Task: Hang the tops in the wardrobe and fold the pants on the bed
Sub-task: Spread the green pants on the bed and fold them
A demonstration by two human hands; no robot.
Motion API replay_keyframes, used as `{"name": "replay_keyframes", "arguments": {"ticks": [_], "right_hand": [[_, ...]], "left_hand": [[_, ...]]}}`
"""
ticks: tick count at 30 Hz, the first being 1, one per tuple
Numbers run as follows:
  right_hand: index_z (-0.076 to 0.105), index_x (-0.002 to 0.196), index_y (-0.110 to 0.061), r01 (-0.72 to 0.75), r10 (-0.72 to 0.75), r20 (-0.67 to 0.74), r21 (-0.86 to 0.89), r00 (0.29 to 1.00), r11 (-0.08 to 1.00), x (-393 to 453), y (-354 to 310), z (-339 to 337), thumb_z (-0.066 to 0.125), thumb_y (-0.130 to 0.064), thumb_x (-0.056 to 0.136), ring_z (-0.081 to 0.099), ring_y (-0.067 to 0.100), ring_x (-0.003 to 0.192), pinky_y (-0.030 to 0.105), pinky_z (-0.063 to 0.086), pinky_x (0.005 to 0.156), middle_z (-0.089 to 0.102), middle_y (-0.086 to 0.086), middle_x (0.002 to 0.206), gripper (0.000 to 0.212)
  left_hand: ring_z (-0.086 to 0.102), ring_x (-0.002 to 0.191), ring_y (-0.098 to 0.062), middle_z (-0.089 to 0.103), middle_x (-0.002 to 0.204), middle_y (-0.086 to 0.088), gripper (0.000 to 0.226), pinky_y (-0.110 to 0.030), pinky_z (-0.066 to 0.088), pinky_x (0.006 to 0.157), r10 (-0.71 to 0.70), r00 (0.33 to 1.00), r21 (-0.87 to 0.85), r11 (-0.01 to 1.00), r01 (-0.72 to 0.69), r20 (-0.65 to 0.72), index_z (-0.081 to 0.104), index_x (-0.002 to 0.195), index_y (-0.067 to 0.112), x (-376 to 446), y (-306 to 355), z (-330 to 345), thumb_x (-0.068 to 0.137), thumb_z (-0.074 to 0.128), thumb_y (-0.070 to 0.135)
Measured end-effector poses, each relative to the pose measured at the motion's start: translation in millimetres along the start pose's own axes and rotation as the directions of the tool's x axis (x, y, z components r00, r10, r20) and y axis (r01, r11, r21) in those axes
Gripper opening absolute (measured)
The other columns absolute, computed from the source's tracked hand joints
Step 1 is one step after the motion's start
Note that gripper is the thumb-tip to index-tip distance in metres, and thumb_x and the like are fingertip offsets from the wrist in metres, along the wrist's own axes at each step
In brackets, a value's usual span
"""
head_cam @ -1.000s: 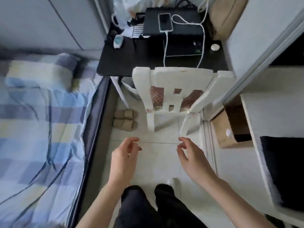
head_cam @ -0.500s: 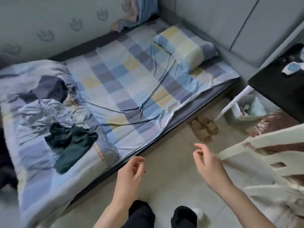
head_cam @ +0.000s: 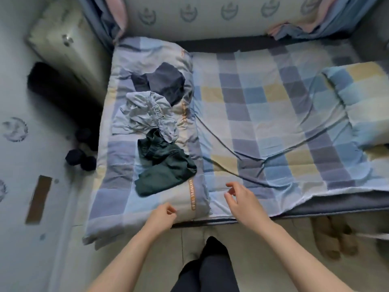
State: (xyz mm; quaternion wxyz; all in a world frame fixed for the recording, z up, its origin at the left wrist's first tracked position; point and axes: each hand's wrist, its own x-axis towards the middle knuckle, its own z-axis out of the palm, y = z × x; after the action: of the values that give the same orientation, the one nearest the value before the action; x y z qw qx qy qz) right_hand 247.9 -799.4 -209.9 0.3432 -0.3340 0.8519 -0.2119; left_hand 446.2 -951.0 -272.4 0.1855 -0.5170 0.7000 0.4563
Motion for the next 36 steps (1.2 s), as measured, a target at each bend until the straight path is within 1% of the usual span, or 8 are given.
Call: {"name": "replay_keyframes", "arguments": {"ticks": [8,14,18,22,25,28,32,36], "right_hand": [[0.051,0.126,-0.012,0.003,0.022,0.22,-0.115,0.975,0.993,168,-34,47,0.045,-0.029,0.098,0.057,0.025,0.106,0.032,0.044,0.082,0.062,0.008,0.119,0.033],[0.052,0.125,-0.006,-0.042,0.107,0.314,-0.207,0.943,0.977,267,-31,107,0.046,-0.032,0.098,0.055,0.029,0.112,0.034,0.043,0.086,0.061,0.012,0.123,0.038],[0.052,0.117,-0.003,-0.067,0.155,0.33,-0.263,0.931,0.962,328,-24,155,0.047,-0.032,0.096,0.056,0.034,0.108,0.036,0.045,0.086,0.062,0.016,0.117,0.036],[0.035,0.137,-0.002,-0.043,0.125,0.29,-0.274,0.949,0.961,385,-25,196,0.055,-0.035,0.095,0.046,0.036,0.123,0.039,0.04,0.095,0.046,0.02,0.137,0.057],[0.018,0.148,-0.006,-0.005,0.073,0.27,-0.244,0.96,0.97,425,-27,222,0.061,-0.035,0.091,0.038,0.035,0.132,0.039,0.035,0.104,0.033,0.019,0.148,0.077],[0.025,0.145,-0.004,-0.005,0.11,0.311,-0.321,0.944,0.947,440,-19,240,0.064,-0.033,0.09,0.041,0.035,0.13,0.038,0.037,0.102,0.04,0.02,0.144,0.074],[0.051,0.121,-0.006,0.071,0.012,0.229,-0.351,0.973,0.934,412,-9,249,0.057,-0.027,0.094,0.056,0.034,0.106,0.038,0.046,0.083,0.062,0.017,0.114,0.035],[0.061,0.099,-0.015,0.063,-0.052,0.158,-0.065,0.986,0.996,363,-25,224,0.054,-0.031,0.095,0.053,0.019,0.083,0.031,0.038,0.069,0.06,0.005,0.091,0.017]], "left_hand": [[0.058,0.107,-0.026,0.061,0.112,-0.006,0.028,-0.031,0.045,0.093,-0.321,0.944,-0.208,0.931,0.299,-0.079,0.06,0.117,0.012,96,-58,-51,0.089,0.059,0.017],[0.054,0.115,-0.029,0.055,0.129,-0.011,0.039,-0.035,0.044,0.096,-0.394,0.914,-0.316,0.883,0.347,-0.097,0.053,0.128,0.009,169,-88,-66,0.09,0.058,0.016],[0.051,0.122,-0.025,0.047,0.142,-0.008,0.051,-0.029,0.04,0.093,-0.362,0.926,-0.28,0.904,0.322,-0.104,0.044,0.139,0.01,228,-105,-72,0.091,0.058,0.02],[0.046,0.129,-0.027,0.048,0.143,-0.01,0.056,-0.03,0.036,0.101,-0.314,0.937,-0.2,0.938,0.283,-0.15,0.043,0.142,0.013,291,-115,-78,0.089,0.06,0.02],[0.03,0.14,-0.033,0.028,0.156,-0.009,0.081,-0.037,0.029,0.113,-0.236,0.958,0.001,0.971,0.24,-0.165,0.025,0.152,0.018,332,-133,-75,0.083,0.068,0.024],[0.029,0.14,-0.04,0.019,0.159,-0.012,0.102,-0.044,0.032,0.112,-0.289,0.952,0.126,0.945,0.301,-0.104,0.009,0.155,0.021,351,-150,-66,0.079,0.077,0.028],[0.058,0.108,-0.034,0.064,0.117,-0.015,0.041,-0.035,0.046,0.087,-0.297,0.94,-0.066,0.955,0.29,-0.166,0.055,0.121,0.011,340,-167,-47,0.084,0.071,0.022],[0.059,0.077,-0.022,0.069,0.081,-0.009,0.014,-0.033,0.048,0.071,-0.237,0.947,-0.507,0.856,0.099,-0.215,0.064,0.085,0.004,294,-153,-47,0.09,0.066,0.018]]}}
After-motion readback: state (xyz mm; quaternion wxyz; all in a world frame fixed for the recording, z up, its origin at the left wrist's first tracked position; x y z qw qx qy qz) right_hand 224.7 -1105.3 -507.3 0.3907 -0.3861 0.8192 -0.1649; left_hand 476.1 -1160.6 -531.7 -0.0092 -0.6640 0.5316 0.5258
